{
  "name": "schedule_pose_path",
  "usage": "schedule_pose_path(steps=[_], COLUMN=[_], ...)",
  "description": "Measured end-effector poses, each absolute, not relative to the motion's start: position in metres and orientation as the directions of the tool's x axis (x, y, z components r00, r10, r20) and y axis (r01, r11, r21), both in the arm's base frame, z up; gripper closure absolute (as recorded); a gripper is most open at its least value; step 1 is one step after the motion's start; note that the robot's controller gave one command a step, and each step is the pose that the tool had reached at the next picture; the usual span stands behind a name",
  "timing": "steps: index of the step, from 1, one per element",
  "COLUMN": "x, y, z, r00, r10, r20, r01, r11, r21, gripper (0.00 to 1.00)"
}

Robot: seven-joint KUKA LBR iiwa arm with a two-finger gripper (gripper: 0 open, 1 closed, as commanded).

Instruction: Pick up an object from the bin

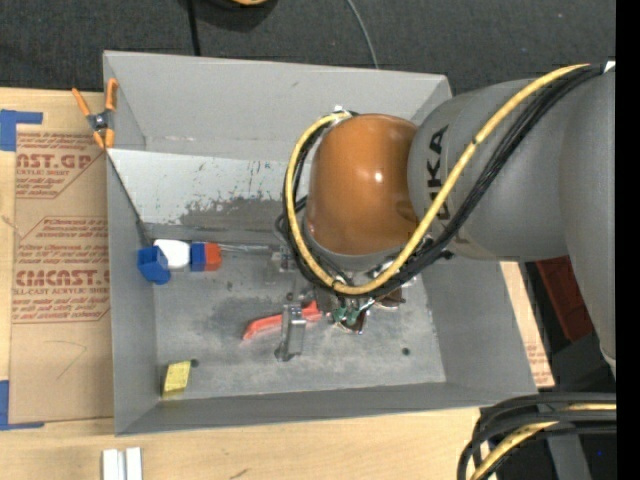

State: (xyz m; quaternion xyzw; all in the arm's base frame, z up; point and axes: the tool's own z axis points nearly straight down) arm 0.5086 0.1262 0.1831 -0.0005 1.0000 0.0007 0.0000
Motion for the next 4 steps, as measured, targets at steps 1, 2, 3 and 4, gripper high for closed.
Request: schedule_pose_path(steps=[1, 2, 3, 4], x=[0.523, 0.531, 0.546, 0.546], y=[0.126, 0.119, 0.103, 0.103], z=[0.148, 0.113, 0.07, 0.07], r00=[-0.998, -0.974, -0.999, -0.999], r10=[-0.061, -0.227, -0.047, -0.047], r20=[-0.005, 0.002, -0.005, -0.005], r01=[-0.061, -0.227, -0.047, -0.047], r11=[0.998, 0.974, 0.999, 0.999], r21=[0.002, 0.001, 0.003, 0.003], gripper=[0.0, 0.0, 1.0, 1.0])
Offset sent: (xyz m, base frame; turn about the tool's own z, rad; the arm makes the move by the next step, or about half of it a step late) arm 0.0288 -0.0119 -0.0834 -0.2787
